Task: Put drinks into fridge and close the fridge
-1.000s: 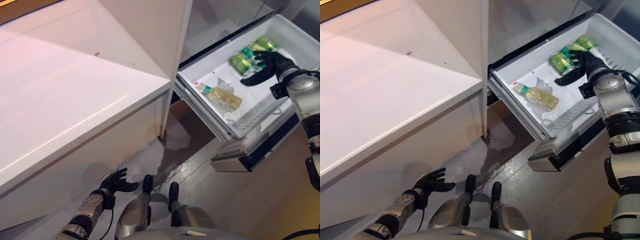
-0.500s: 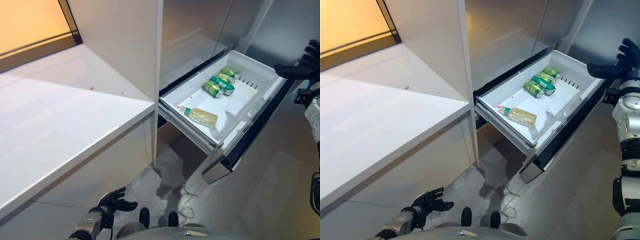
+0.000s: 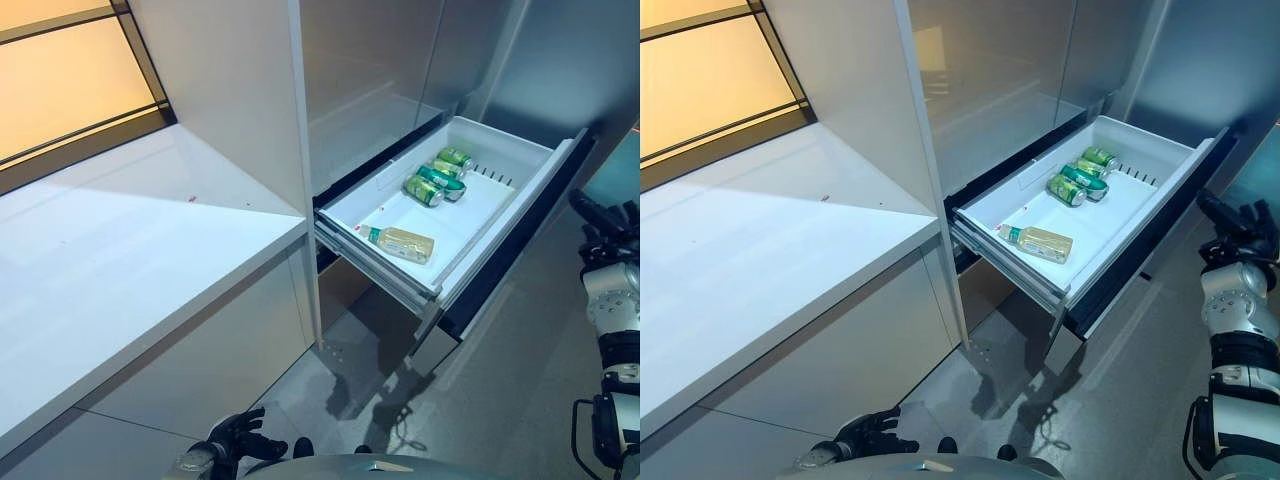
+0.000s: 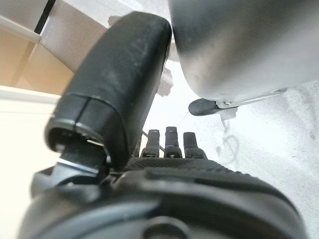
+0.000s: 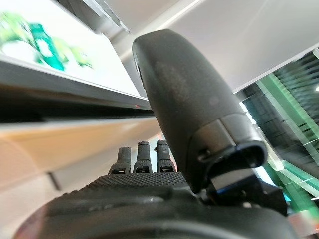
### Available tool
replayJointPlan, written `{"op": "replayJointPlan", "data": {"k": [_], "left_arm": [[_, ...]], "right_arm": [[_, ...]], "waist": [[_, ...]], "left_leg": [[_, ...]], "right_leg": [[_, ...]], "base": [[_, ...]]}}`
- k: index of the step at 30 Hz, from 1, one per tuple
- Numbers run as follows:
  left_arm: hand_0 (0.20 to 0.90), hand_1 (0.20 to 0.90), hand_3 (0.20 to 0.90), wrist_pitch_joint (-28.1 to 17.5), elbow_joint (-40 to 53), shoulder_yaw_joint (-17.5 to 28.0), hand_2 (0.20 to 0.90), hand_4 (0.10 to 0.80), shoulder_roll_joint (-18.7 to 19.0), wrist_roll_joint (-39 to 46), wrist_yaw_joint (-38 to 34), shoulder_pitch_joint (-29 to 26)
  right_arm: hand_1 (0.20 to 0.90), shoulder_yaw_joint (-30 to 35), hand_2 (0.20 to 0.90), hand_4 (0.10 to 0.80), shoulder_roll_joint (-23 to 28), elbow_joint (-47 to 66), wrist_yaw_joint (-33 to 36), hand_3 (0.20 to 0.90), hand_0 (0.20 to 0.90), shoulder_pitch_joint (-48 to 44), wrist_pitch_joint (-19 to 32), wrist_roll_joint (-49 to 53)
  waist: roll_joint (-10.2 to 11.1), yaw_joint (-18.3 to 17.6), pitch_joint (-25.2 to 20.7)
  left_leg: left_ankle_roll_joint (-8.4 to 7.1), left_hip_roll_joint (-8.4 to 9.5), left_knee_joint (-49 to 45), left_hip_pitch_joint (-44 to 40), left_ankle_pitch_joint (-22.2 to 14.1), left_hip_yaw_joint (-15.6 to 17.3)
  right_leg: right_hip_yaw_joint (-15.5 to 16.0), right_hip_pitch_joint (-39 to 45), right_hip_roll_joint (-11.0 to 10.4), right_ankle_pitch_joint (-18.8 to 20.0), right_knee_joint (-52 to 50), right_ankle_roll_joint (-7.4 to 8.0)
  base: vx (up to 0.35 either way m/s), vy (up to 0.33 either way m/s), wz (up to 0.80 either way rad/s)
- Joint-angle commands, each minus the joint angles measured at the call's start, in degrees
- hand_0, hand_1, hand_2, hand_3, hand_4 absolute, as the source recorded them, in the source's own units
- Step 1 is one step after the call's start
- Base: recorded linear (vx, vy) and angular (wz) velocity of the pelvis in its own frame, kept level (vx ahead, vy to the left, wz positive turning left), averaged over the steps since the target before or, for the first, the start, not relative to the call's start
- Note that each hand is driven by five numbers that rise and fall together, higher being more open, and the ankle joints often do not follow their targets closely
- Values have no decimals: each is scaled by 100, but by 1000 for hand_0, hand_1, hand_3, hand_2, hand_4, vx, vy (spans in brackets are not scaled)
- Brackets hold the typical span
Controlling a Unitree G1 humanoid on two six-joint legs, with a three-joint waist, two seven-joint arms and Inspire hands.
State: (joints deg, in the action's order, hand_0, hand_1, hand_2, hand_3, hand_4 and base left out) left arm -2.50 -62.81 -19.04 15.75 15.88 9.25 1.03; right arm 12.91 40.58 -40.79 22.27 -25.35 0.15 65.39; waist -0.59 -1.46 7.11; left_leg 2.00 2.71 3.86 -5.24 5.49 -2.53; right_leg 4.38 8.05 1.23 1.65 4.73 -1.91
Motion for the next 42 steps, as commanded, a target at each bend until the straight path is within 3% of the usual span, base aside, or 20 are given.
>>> {"op": "replayJointPlan", "data": {"k": [1, 10, 17, 30, 42], "left_arm": [[900, 900, 900, -132, -218, -239, 900, 800, 172, -45, 48, -261], [900, 900, 900, -53, -46, -283, 900, 800, 258, 45, -150, -337], [900, 900, 900, -4, 93, -202, 900, 800, 179, 217, -309, -413], [900, 900, 900, -336, 68, -292, 900, 800, 168, 469, -257, -426], [900, 900, 900, -494, -140, -236, 900, 800, 246, 463, -133, -293]], "right_arm": [[900, 420, 900, 800, 194, 134, -268, 900, 900, -466, 677, 291], [900, 334, 900, 800, 134, 15, -517, 900, 900, -584, 534, 610], [900, 95, 900, 800, 75, -36, -681, 900, 900, -922, 328, 491], [900, -553, 900, 800, 101, -344, -1000, 900, 900, -1862, 193, 76], [900, -854, 900, 800, 147, -756, -969, 900, 900, -2540, 243, -420]], "waist": [[264, 248, -103], [273, 487, 429], [274, 641, 741], [197, 1118, 1135], [88, 1550, 1042]], "left_leg": [[240, 201, -1346, 145, -1401, -28], [391, 411, -2496, 971, -1800, -239], [441, 464, -3307, 1723, -1974, -286], [373, 592, -3315, 2229, -1622, -653], [259, 659, -2770, 2011, -1284, -1118]], "right_leg": [[-112, -543, -305, -810, -1666, 87], [99, -1130, -397, -1241, -2722, -122], [179, -1747, -422, -1422, -3487, -278], [437, -2225, -436, -1540, -3975, -332], [904, -1942, -623, -1585, -3833, -285]], "base": [[47, -27, 24], [-23, 14, 18], [-79, 55, 8], [-41, 56, 9], [48, 44, 26]]}}
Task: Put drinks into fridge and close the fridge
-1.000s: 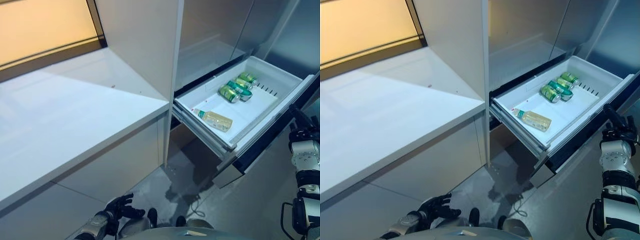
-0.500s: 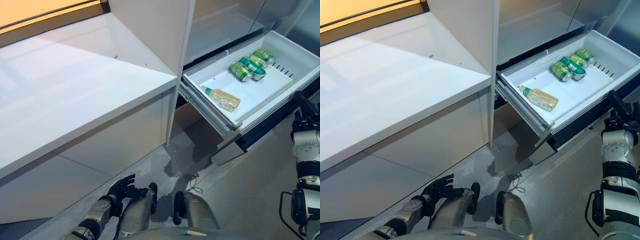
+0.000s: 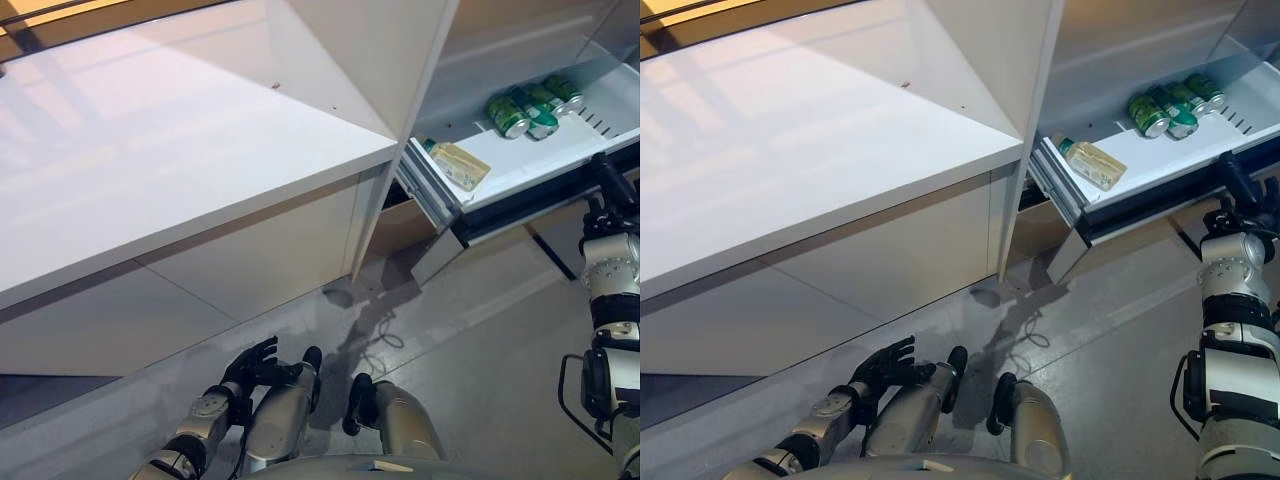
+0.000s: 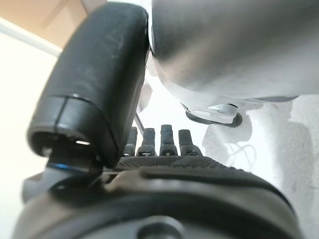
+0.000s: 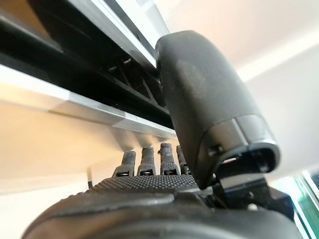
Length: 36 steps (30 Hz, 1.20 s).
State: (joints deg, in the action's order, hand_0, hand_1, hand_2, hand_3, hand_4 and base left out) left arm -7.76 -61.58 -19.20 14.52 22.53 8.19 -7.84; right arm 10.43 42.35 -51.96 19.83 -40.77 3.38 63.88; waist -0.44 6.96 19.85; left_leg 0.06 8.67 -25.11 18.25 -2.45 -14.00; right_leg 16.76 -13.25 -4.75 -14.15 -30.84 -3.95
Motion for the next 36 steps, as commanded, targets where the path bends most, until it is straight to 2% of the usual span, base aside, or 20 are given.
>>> {"op": "replayJointPlan", "data": {"k": [1, 8, 16, 26, 31, 36], "left_arm": [[900, 900, 900, 23, -284, -217, 900, 800, 359, -222, -29, 624], [900, 900, 900, 47, -297, -271, 900, 800, 362, -347, -16, 804], [900, 900, 900, 49, -282, -342, 900, 800, 421, -406, -3, 868], [900, 900, 900, 183, -279, -258, 900, 800, 489, -460, -32, 804], [900, 900, 900, 222, -225, -205, 900, 800, 469, -408, -54, 763], [900, 900, 900, 249, -168, -130, 900, 800, 414, -296, -88, 725]], "right_arm": [[900, -604, 900, 800, -38, 339, -697, 900, 900, -1008, -61, -295], [900, -537, 900, 800, -3, 178, -454, 900, 900, -993, -41, -514], [900, -419, 900, 800, 84, 143, 15, 900, 900, -844, 357, -623], [900, -398, 900, 800, 72, 607, 32, 900, 900, -264, 272, -521], [900, -429, 900, 800, -143, 991, -172, 900, 900, 239, 153, -576], [900, -412, 900, 800, -394, 1220, -311, 900, 900, 747, 37, -586]], "waist": [[70, 735, -261], [77, 827, -444], [115, 682, -619], [200, 173, -873], [238, -159, -1048], [269, -368, -1186]], "left_leg": [[448, 63, 195, -394, -469, -14], [425, 40, 470, -714, -419, -154], [448, -51, 815, -1069, -384, -74], [451, -244, 1177, -1433, -380, 435], [367, -408, 1635, -1703, -235, 810], [294, -519, 2036, -1842, -62, 1061]], "right_leg": [[-304, 247, -44, -7, -239, -72], [-225, 571, -116, 43, 12, 23], [-377, 805, -64, 213, 441, 154], [-860, 1055, 128, 658, 1338, 264], [-1152, 1230, 267, 959, 1955, 339], [-1302, 1310, 356, 1189, 2377, 395]], "base": [[97, 35, 38], [93, 23, 22], [33, -17, 7], [-16, -62, -22], [-49, -89, -44], [-58, -82, -47]]}}
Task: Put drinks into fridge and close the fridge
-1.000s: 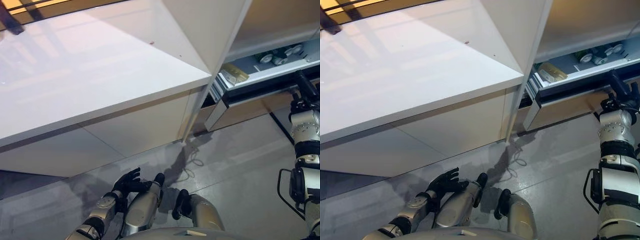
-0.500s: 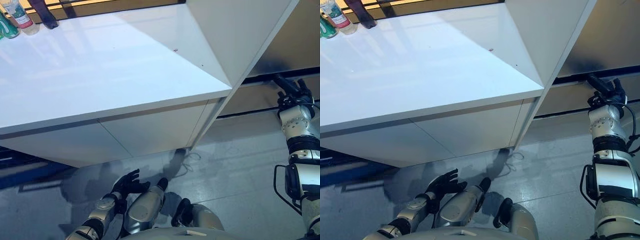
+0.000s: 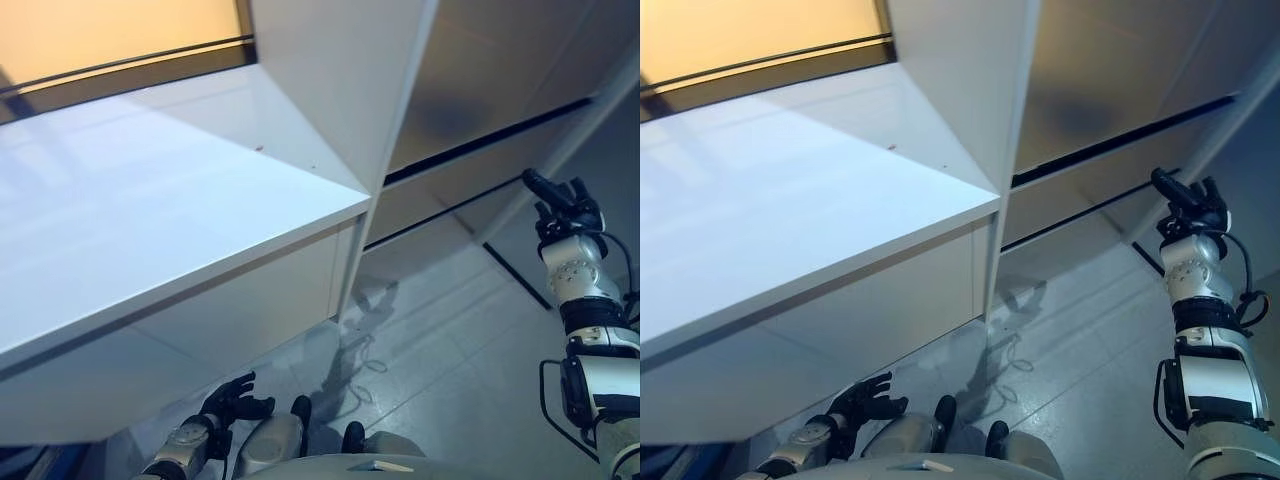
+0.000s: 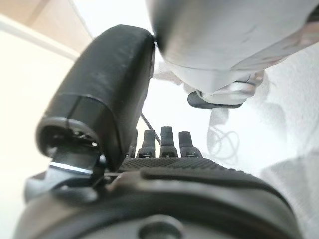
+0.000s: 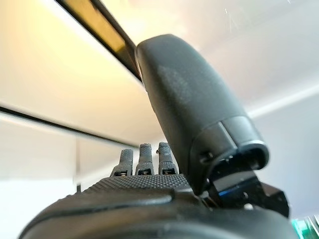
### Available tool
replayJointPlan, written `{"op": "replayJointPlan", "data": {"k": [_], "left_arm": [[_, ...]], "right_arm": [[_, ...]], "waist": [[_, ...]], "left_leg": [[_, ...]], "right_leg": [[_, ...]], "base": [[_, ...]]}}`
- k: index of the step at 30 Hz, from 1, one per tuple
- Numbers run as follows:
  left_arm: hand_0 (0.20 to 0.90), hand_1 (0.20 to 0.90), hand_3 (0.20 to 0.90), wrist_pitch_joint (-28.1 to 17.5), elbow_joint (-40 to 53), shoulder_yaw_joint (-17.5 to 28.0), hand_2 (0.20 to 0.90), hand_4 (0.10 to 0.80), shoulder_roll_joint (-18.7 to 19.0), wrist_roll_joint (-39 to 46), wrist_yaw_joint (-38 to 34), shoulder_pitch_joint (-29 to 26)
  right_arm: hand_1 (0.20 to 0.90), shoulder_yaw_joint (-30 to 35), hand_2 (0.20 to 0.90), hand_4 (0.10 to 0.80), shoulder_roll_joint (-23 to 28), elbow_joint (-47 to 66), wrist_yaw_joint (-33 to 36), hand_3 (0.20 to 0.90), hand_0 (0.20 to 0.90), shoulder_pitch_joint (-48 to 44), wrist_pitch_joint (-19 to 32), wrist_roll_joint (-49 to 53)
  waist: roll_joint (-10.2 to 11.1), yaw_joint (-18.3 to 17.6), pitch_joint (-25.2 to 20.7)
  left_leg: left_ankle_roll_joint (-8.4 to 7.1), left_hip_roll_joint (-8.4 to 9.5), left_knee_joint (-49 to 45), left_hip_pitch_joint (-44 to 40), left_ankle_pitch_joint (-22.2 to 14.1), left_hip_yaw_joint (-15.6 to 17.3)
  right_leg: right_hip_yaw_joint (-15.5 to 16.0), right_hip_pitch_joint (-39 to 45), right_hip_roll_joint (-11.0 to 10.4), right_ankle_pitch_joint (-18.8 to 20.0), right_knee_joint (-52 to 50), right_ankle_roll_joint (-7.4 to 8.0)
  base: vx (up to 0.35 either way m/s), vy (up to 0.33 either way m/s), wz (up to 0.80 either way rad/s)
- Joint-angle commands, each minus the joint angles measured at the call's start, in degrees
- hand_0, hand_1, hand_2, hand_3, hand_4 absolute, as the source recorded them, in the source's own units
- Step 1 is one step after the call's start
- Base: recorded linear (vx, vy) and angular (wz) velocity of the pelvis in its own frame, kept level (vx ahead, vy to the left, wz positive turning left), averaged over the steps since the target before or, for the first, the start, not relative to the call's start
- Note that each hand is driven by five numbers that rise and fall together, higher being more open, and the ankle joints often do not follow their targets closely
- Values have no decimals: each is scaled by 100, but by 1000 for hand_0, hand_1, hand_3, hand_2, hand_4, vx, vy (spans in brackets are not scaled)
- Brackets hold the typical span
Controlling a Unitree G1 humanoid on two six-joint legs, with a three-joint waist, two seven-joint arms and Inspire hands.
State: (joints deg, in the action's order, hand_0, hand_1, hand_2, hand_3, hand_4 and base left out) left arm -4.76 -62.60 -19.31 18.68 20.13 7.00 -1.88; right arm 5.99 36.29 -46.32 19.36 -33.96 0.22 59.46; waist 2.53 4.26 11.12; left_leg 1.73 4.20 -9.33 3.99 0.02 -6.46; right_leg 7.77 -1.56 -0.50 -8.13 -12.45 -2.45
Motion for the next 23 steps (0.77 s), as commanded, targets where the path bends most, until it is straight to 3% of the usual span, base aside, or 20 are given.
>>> {"op": "replayJointPlan", "data": {"k": [1, 5, 12, 13, 16, 23], "left_arm": [[900, 900, 900, -32, -39, -95, 900, 800, -25, -25, 46, 106], [900, 900, 900, 32, -11, -37, 900, 800, -100, -26, 49, 34], [900, 900, 900, 123, 38, 96, 900, 800, -202, -78, 38, 11], [900, 900, 900, 121, 21, 167, 900, 800, -218, -75, 11, 17], [900, 900, 900, 172, -17, 351, 900, 800, -173, -129, 73, 61], [900, 900, 900, 62, -396, 631, 900, 800, -191, -301, 229, 160]], "right_arm": [[900, 31, 900, 800, 125, 682, -289, 900, 900, 257, 297, -153], [900, -20, 900, 800, -257, 675, -321, 900, 900, 844, 237, -276], [900, -200, 900, 800, -779, 152, -890, 900, 900, 1781, 185, -1443], [900, -428, 900, 800, -896, -190, -1330, 900, 900, 2042, 279, -2419], [900, -920, 900, 800, -910, -617, -1569, 900, 900, 2395, 359, -3754], [900, -1165, 900, 800, -1653, -2314, -2051, 900, 900, 2954, 109, -3922]], "waist": [[-16, -170, -372], [-7, -320, -543], [-42, -434, -707], [-47, -443, -733], [-24, -457, -784], [-37, -417, -820]], "left_leg": [[98, -101, 600, -460, -253, 384], [22, -180, 978, -590, -115, 594], [-19, -225, 1242, -718, -37, 865], [-22, -235, 1296, -759, -23, 920], [-18, -232, 1288, -762, -35, 931], [17, -200, 1246, -865, -68, 848]], "right_leg": [[-443, 169, -44, 663, 688, 268], [-482, 252, 21, 837, 1066, 309], [-503, 354, 98, 1010, 1467, 338], [-500, 396, 123, 1057, 1569, 346], [-500, 398, 137, 1028, 1554, 352], [-423, 554, 176, 929, 1528, 301]], "base": [[-34, -80, -40], [-33, -89, -32], [-30, -43, -17], [-19, -44, -10], [-11, -51, -8], [18, -21, 0]]}}
